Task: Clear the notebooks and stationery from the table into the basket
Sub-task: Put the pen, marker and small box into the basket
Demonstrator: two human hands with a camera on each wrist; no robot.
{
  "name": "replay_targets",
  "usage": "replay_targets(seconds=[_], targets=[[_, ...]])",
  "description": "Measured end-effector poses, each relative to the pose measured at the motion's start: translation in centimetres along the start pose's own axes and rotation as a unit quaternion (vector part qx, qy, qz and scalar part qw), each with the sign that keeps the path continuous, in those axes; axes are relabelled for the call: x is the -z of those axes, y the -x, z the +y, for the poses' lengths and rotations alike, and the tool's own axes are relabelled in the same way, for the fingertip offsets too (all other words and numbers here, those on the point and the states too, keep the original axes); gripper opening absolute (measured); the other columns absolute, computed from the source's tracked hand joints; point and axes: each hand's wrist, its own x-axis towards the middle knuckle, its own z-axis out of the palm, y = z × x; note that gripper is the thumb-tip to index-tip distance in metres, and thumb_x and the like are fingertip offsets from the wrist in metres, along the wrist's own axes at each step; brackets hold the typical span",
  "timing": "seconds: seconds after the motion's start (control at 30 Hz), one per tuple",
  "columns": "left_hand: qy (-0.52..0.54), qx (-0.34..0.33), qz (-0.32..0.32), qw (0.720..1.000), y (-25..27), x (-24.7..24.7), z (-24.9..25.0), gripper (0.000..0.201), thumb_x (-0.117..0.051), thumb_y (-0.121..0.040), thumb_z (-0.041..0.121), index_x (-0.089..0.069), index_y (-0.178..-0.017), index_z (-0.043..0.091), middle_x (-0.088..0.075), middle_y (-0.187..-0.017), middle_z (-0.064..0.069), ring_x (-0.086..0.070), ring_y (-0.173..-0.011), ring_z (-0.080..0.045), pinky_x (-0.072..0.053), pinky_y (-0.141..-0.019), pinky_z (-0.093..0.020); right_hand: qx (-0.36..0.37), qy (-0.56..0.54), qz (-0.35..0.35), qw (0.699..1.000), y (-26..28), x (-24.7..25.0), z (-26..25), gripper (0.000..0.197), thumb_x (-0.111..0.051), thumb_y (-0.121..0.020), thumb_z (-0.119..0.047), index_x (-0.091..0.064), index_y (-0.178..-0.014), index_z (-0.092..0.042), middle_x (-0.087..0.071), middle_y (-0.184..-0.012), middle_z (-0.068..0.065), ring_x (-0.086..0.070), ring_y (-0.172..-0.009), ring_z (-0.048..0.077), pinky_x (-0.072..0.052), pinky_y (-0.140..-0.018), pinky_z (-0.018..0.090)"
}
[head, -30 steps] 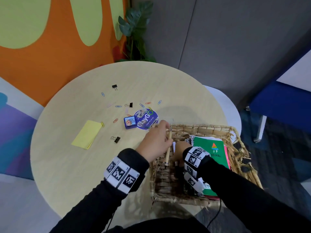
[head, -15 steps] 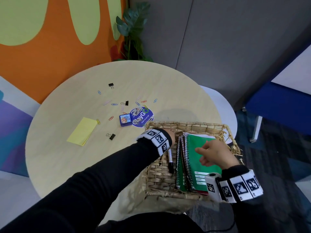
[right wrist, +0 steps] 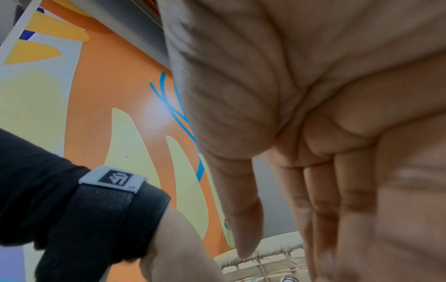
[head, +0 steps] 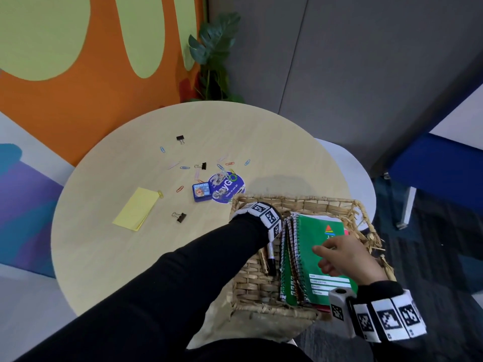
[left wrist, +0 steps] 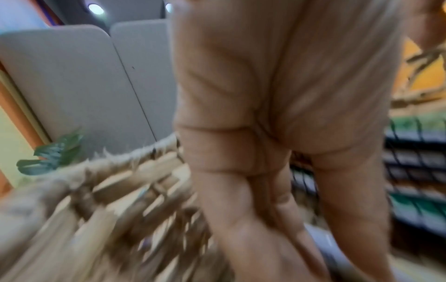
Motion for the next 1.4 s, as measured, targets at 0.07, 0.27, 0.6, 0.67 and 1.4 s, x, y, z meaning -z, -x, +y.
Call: replay_targets(seconds=[0.07, 0.27, 0.6, 0.67, 1.4], targets=[[0.002, -0.037, -0.002, 0.999, -1.1, 0.7, -0.3, 0.027, -0.056, -0.096, 0.024, -0.059, -0.073, 0.009, -0.064, -0.083, -0.009, -0.060, -0.071, -0.019, -0.056, -0.074, -0.036, 0.008, 0.005, 0.003, 1.000, 0.0, -0.1, 0.0, 0.021, -0.061, -0.089, -0.025, -0.067, -0.094, -0.005, -0.072, -0.072, 0.012, -0.066, -0.062, 0.020, -0.060, -0.067, 0.038], [0.235, -0.020, 0.215, 0.948, 2.2, 4.3, -8.5, 0.025, -0.052, -0.096, 0.017, -0.071, -0.096, 0.001, -0.070, -0.097, -0.014, -0.059, -0.080, -0.021, -0.044, -0.073, -0.028, 0.105, 0.072, 0.033, 0.991, 0.0, 0.1, -2.3, 0.021, -0.061, -0.088, -0.032, -0.065, -0.102, -0.017, -0.072, -0.079, -0.003, -0.069, -0.069, 0.009, -0.058, -0.070, 0.034], [0.262, 0.216, 0.131, 0.931, 0.5, -6.2, -20.0, 0.049, -0.062, -0.091, 0.022, -0.044, -0.134, 0.008, -0.042, -0.135, -0.019, -0.057, -0.116, -0.039, -0.048, -0.100, -0.039, 0.270, 0.150, 0.065, 0.949, -3.5, -0.5, -14.9, 0.018, -0.064, -0.085, -0.026, -0.069, -0.100, -0.017, -0.072, -0.087, 0.002, -0.067, -0.082, 0.018, -0.050, -0.078, 0.029], [0.257, 0.205, 0.141, 0.934, -0.1, -7.0, -20.3, 0.040, -0.061, -0.090, 0.018, -0.050, -0.127, 0.006, -0.049, -0.131, -0.018, -0.059, -0.113, -0.037, -0.048, -0.095, -0.038, 0.295, 0.209, 0.052, 0.931, -5.7, -2.1, -18.0, 0.019, -0.061, -0.085, -0.024, -0.067, -0.101, -0.016, -0.072, -0.091, 0.004, -0.066, -0.087, 0.022, -0.047, -0.075, 0.027], [0.417, 0.071, 0.283, 0.861, 8.0, -11.1, -19.3, 0.015, -0.068, -0.088, 0.020, -0.063, -0.102, 0.018, -0.053, -0.080, 0.012, -0.047, -0.061, 0.006, -0.034, -0.058, -0.007, 0.348, 0.525, -0.142, 0.764, -14.8, -16.7, -29.6, 0.026, -0.059, -0.085, -0.019, -0.066, -0.107, -0.006, -0.069, -0.109, 0.010, -0.068, -0.097, 0.028, -0.054, -0.082, 0.034]])
